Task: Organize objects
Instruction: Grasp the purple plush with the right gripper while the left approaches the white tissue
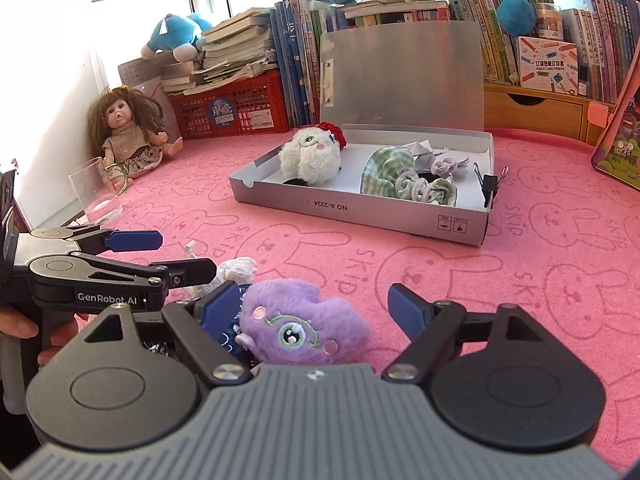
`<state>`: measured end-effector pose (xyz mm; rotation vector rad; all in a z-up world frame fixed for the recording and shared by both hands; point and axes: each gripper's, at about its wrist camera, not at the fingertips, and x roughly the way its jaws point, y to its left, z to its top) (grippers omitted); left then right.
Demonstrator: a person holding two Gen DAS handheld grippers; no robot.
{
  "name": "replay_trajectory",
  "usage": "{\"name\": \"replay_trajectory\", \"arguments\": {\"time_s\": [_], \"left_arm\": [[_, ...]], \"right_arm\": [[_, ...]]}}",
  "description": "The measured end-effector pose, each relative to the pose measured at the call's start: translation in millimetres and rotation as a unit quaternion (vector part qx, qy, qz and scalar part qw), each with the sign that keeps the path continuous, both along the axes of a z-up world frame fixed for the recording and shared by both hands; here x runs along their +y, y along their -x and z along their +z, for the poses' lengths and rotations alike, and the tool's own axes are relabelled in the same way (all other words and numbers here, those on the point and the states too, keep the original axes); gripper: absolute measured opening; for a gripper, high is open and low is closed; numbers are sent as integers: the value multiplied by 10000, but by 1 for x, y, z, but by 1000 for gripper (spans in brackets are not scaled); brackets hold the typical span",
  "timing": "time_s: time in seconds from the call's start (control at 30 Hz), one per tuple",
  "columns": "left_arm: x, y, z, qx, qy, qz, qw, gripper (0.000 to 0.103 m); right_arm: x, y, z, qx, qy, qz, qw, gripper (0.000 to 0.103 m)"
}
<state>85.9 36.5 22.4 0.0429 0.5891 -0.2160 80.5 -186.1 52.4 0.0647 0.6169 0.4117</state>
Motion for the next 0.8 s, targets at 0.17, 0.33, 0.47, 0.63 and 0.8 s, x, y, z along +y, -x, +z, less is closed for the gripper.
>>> {"name": "replay_trajectory", "arguments": {"time_s": [0.17, 0.33, 0.47, 0.63, 0.8], "left_arm": [[0, -2, -7, 156, 93, -13, 9998, 79], [-2, -7, -10, 282, 369, -177, 9988, 58], [-3, -9, -10, 329, 543, -186, 9978, 46], [-2, -9, -7, 133, 318, -38, 9994, 46], [-1, -6, -4, -7, 32, 210, 9998, 66]], "right_arm": [[6, -4, -15, 212, 34, -6, 9998, 89], [6, -7, -23, 324, -72, -66, 9994, 86], [4, -6, -18, 265, -99, -112, 9995, 75], [-3, -4, -13, 46, 50, -378, 9993, 75], [-13, -8, -14, -29, 151, -767, 9969, 76]]}}
